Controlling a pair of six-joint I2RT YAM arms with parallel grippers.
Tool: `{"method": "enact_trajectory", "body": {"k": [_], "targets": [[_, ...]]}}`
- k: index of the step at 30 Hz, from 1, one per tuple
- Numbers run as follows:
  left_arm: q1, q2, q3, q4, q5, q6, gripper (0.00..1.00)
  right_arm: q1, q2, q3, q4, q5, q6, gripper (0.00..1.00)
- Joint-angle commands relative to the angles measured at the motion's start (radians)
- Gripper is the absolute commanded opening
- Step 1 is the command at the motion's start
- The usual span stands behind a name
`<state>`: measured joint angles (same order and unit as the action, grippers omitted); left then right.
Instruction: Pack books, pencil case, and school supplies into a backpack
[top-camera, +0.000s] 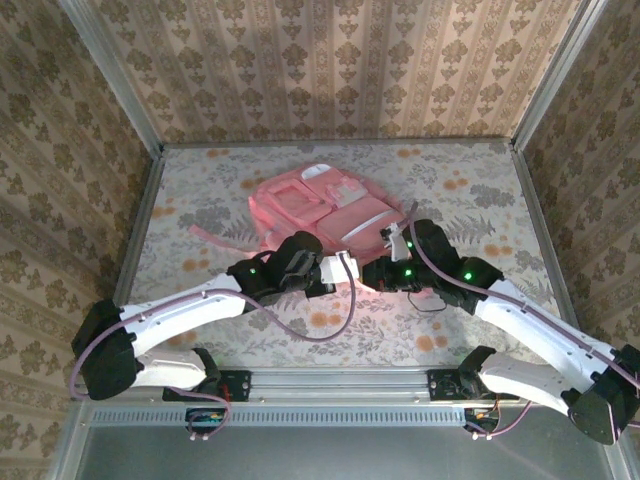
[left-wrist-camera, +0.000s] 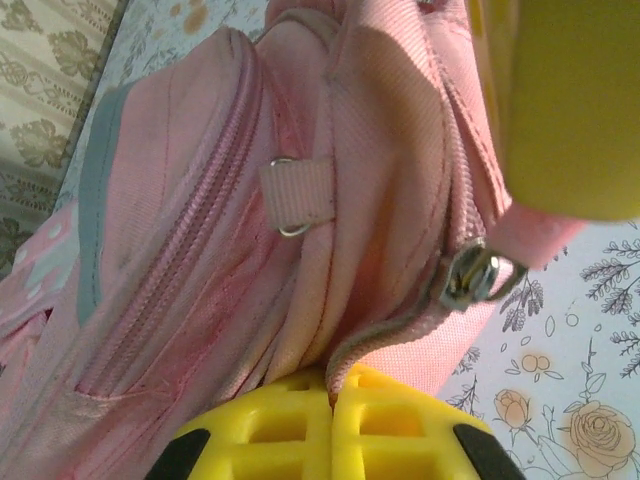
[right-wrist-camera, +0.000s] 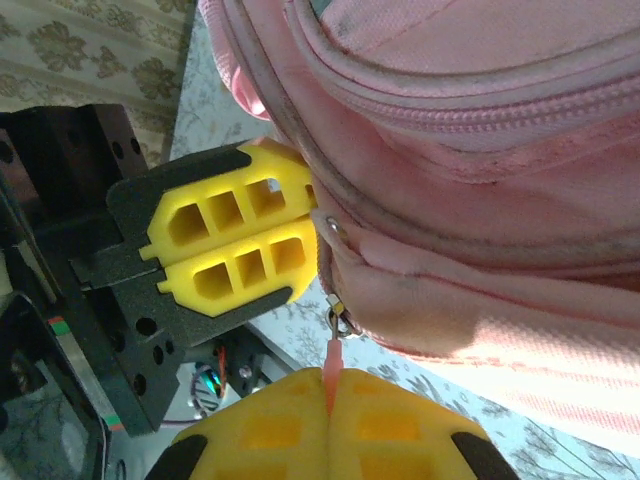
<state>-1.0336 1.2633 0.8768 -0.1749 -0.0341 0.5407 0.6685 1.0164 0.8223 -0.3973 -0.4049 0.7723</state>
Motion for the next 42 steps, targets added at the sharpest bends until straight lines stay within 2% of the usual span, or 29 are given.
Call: {"method": "enact_trajectory", "body": {"k": [1, 10, 16, 23, 30, 34, 42], "targets": [[-0.019, -0.011, 0.025, 0.139, 0.026, -0.052, 0.0, 0.027, 0.012, -0.012, 0.262, -0.142, 0.087, 0.0], [-0.041, -0.082, -0.03, 0.185, 0.086, -0.068, 0.0, 0.028, 0.046, -0.001, 0.251, -0.057, 0.076, 0.0], [-0.012, -0.13, -0.064, 0.17, 0.027, -0.081, 0.0, 0.026, -0.008, 0.033, -0.012, 0.115, -0.045, 0.0], [0.04, -0.148, -0.064, 0.13, -0.011, -0.108, 0.0, 0.003, -0.124, 0.028, -0.254, 0.24, -0.125, 0.0], [0.052, -0.117, -0.05, 0.118, 0.01, -0.123, 0.0, -0.032, -0.148, 0.021, -0.289, 0.183, -0.166, 0.0], [0.057, -0.137, -0.05, 0.086, -0.016, -0.113, 0.0, -0.047, -0.155, 0.02, -0.322, 0.25, -0.192, 0.0], [0.101, -0.216, -0.053, -0.025, -0.026, -0.149, 0.0, -0.116, -0.187, -0.04, -0.318, 0.257, -0.175, 0.0]]}}
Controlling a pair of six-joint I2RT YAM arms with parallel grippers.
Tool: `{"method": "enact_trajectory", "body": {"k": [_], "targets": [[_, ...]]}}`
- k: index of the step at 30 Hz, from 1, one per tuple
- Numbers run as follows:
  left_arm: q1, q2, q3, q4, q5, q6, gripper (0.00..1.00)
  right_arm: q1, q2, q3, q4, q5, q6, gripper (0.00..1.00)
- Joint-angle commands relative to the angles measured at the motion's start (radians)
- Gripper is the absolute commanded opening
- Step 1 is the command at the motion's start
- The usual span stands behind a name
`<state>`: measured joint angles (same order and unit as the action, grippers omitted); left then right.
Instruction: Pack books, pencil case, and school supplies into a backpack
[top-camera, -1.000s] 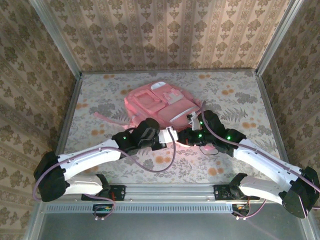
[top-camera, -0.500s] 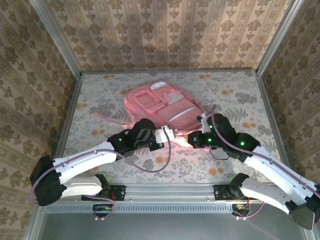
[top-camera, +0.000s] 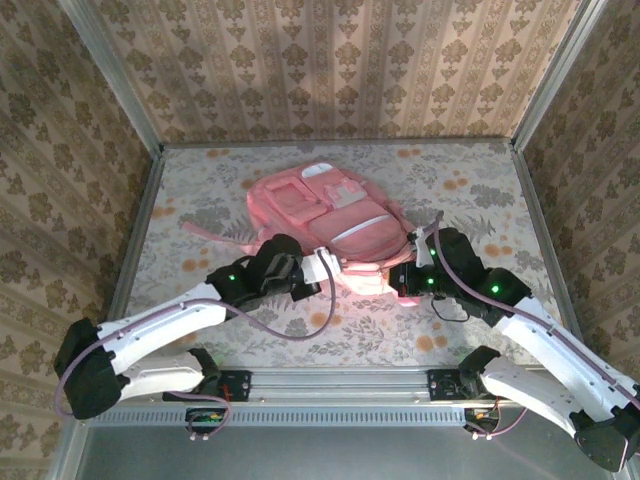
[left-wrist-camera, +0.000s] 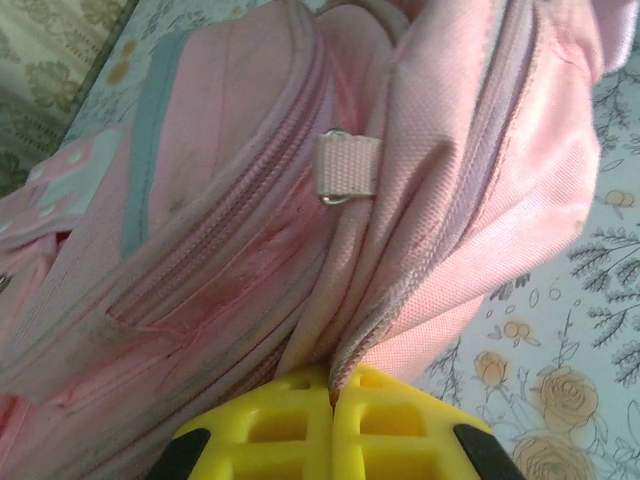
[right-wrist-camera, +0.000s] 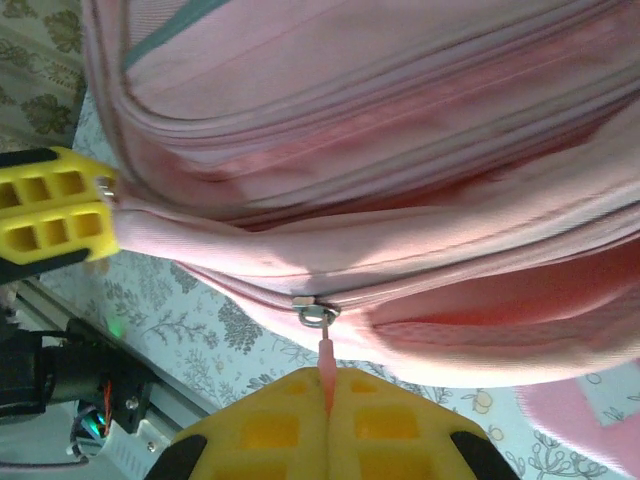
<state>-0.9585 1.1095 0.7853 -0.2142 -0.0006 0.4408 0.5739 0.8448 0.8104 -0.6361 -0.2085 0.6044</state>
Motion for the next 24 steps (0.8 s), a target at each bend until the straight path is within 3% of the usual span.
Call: {"method": "enact_trajectory", "body": {"k": [1, 4, 11, 12, 16, 17, 24], "targets": [[0.026, -0.07, 0.038, -0.002, -0.062, -0.054, 0.0, -0.03, -0.018, -0.034, -0.08, 0.069, -0.005, 0.0], [0.027, -0.099, 0.029, -0.044, -0.063, -0.07, 0.0, -0.048, -0.029, -0.053, -0.072, 0.089, -0.006, 0.0], [0.03, -0.062, 0.06, -0.219, -0.069, -0.168, 0.0, -0.021, 0.002, -0.104, 0.022, -0.029, -0.064, 0.0], [0.033, -0.057, 0.063, -0.239, -0.077, -0.198, 0.04, 0.001, 0.01, -0.114, 0.043, -0.044, -0.064, 0.0], [0.092, -0.03, 0.06, -0.278, -0.038, -0.287, 0.44, 0.162, 0.11, -0.119, 0.139, -0.008, -0.063, 0.0], [0.116, -0.018, 0.063, -0.287, -0.012, -0.302, 0.49, 0.19, 0.14, -0.12, 0.167, -0.001, -0.049, 0.0], [0.235, -0.047, 0.087, -0.328, 0.077, -0.443, 0.55, 0.246, 0.311, -0.096, 0.412, -0.04, 0.085, 0.0]]}}
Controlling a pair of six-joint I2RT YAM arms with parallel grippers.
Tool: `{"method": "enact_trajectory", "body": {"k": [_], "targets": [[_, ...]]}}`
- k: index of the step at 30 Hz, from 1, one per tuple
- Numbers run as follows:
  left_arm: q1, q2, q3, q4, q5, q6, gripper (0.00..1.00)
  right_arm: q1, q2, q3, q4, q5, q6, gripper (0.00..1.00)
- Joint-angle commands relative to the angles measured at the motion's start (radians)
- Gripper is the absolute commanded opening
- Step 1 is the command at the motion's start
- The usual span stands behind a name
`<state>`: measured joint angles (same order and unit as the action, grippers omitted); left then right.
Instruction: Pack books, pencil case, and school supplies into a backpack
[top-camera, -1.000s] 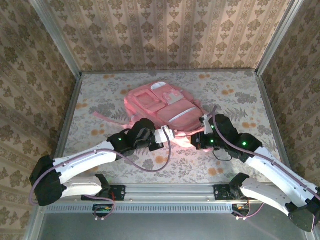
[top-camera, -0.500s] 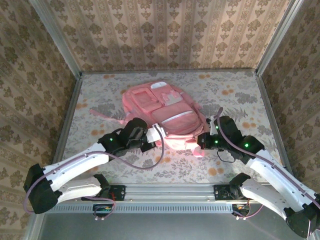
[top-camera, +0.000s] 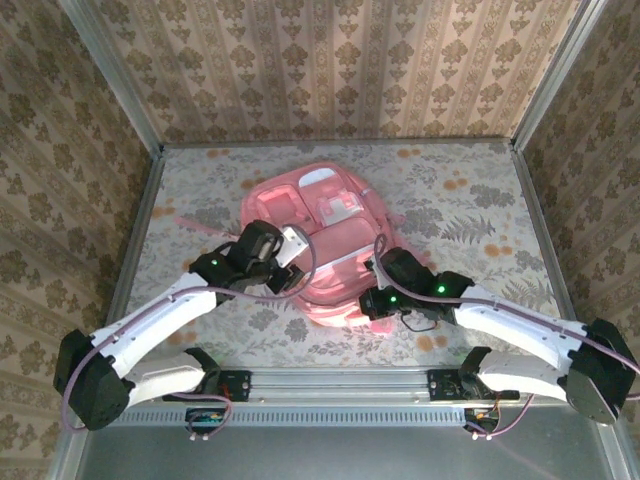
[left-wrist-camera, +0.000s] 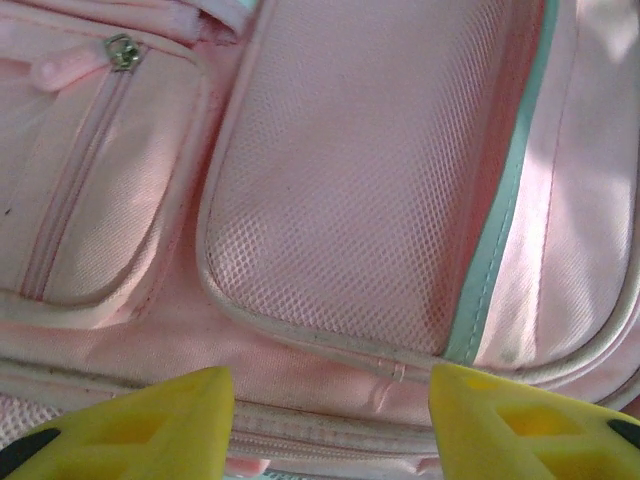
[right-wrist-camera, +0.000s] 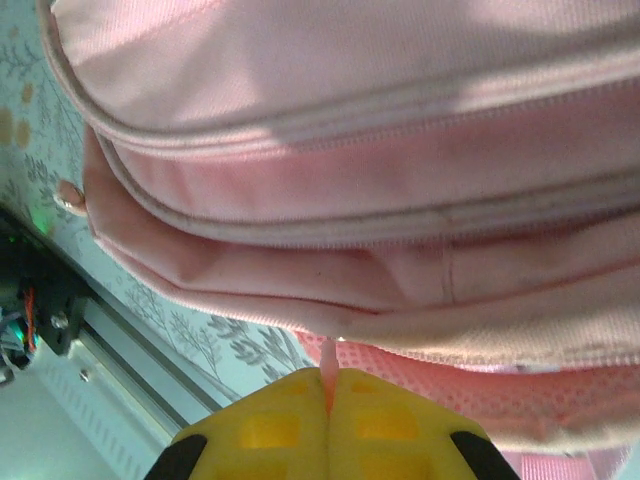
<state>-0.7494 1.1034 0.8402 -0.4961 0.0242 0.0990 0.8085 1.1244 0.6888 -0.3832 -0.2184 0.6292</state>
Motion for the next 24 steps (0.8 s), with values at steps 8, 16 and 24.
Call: {"method": "enact_trajectory", "body": {"k": [8, 16, 24], "targets": [[0.067, -0.196, 0.068, -0.246, 0.028, -0.553, 0.52, 0.079, 0.184, 0.079, 0.337, -0.054, 0.162, 0.0], [0.122, -0.318, -0.096, -0.289, 0.119, -1.135, 0.63, 0.142, 0.313, 0.152, 0.426, 0.036, 0.2, 0.0], [0.139, -0.261, -0.245, -0.125, 0.247, -1.426, 0.52, 0.184, 0.356, 0.172, 0.457, 0.083, 0.191, 0.0]]}}
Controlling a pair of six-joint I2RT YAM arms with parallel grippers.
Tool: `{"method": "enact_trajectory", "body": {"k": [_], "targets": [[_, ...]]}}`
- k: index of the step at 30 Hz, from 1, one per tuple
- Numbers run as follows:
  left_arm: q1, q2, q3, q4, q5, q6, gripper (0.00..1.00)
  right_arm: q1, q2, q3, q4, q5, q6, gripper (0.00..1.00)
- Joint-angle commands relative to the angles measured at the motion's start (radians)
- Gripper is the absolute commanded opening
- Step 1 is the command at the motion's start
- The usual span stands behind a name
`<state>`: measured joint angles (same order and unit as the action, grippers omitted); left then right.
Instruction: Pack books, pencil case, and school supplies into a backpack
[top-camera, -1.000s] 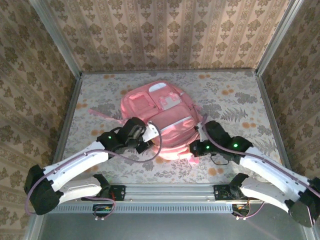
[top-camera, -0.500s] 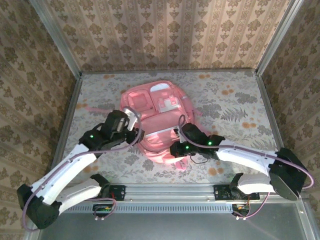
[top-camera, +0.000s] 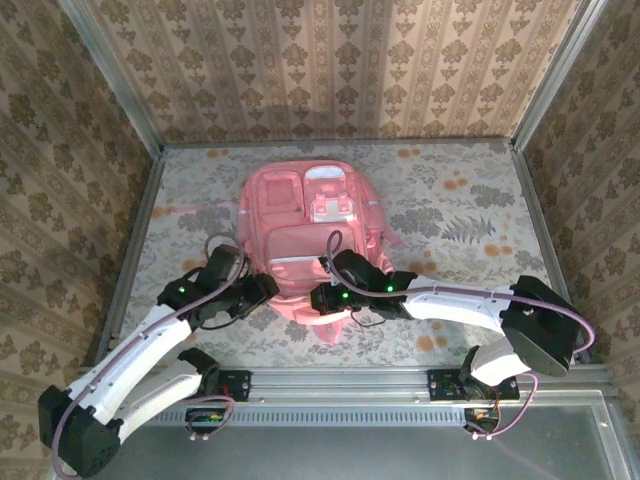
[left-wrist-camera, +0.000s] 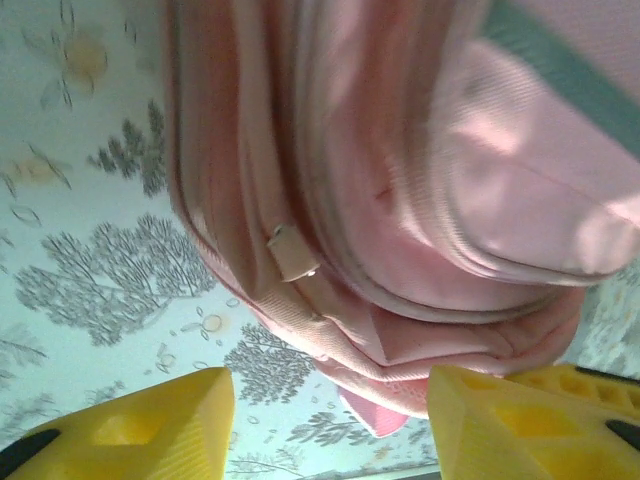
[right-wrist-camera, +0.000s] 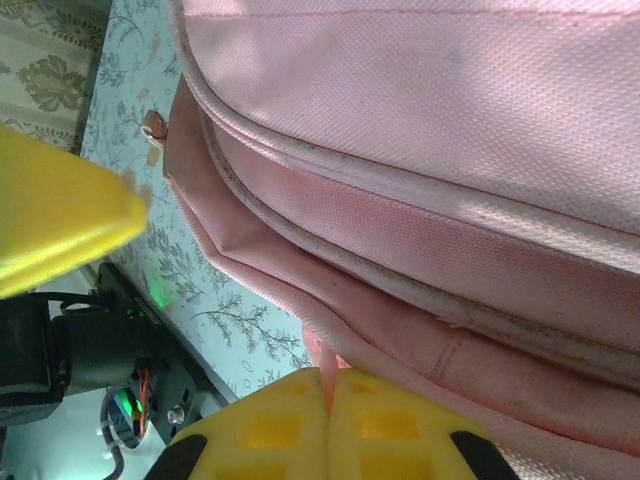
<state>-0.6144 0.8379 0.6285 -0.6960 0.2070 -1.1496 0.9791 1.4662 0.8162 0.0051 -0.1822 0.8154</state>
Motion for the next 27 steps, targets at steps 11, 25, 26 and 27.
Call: {"method": "enact_trajectory", "body": {"k": [11, 25, 26, 27], "targets": [[0.031, 0.088, -0.073, 0.217, 0.013, -0.184, 0.52, 0.024, -0.038, 0.038, -0.064, 0.071, -0.066, 0.0], [0.059, 0.207, -0.049, 0.328, 0.012, -0.151, 0.0, 0.026, -0.163, -0.03, -0.221, 0.133, -0.15, 0.0], [0.064, 0.203, -0.049, 0.325, 0.012, -0.151, 0.0, 0.026, -0.171, -0.032, -0.235, 0.145, -0.159, 0.0], [0.069, 0.198, -0.047, 0.322, 0.012, -0.151, 0.0, 0.026, -0.177, -0.035, -0.247, 0.153, -0.164, 0.0]]}}
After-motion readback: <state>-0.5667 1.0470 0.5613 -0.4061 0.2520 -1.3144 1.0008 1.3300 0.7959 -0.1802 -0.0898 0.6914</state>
